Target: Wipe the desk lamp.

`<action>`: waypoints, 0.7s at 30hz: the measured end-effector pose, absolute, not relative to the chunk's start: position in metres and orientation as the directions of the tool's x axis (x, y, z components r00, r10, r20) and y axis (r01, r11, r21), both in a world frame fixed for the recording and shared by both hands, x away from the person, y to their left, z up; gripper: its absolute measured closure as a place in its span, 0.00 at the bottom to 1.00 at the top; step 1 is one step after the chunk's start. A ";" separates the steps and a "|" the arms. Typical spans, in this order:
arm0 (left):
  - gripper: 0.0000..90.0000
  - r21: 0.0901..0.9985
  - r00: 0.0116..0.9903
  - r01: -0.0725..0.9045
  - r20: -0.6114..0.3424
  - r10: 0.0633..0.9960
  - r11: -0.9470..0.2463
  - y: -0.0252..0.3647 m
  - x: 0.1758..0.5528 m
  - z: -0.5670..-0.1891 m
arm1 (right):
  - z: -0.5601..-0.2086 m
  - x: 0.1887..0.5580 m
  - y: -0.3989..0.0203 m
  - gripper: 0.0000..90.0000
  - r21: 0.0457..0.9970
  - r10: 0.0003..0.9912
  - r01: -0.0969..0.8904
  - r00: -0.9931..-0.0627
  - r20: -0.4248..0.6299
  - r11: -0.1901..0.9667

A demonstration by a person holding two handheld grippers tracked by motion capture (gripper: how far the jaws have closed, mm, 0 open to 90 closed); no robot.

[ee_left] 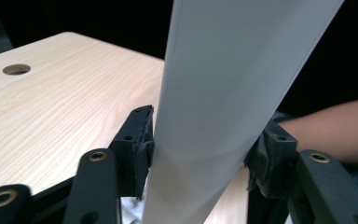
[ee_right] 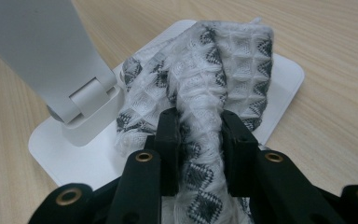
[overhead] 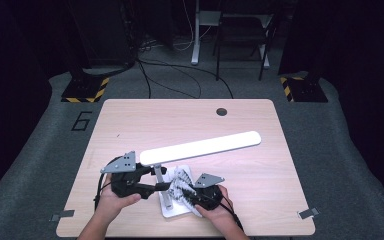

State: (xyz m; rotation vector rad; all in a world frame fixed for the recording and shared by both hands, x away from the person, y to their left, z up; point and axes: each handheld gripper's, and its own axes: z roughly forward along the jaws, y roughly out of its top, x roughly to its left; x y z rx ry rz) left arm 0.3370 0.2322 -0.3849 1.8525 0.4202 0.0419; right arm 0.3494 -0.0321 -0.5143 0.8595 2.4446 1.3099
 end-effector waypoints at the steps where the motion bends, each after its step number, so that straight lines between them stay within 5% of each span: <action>1: 0.50 0.930 0.937 0.264 -0.184 0.299 -0.255 0.233 0.337 -0.382 | -0.515 0.349 -0.032 0.79 0.815 0.601 0.398 -0.795 0.076 0.422; 21: 0.44 0.940 0.932 0.225 -0.130 0.340 -0.258 0.239 0.326 -0.315 | -0.519 0.351 -0.033 0.79 0.813 0.595 0.404 -0.799 0.091 0.418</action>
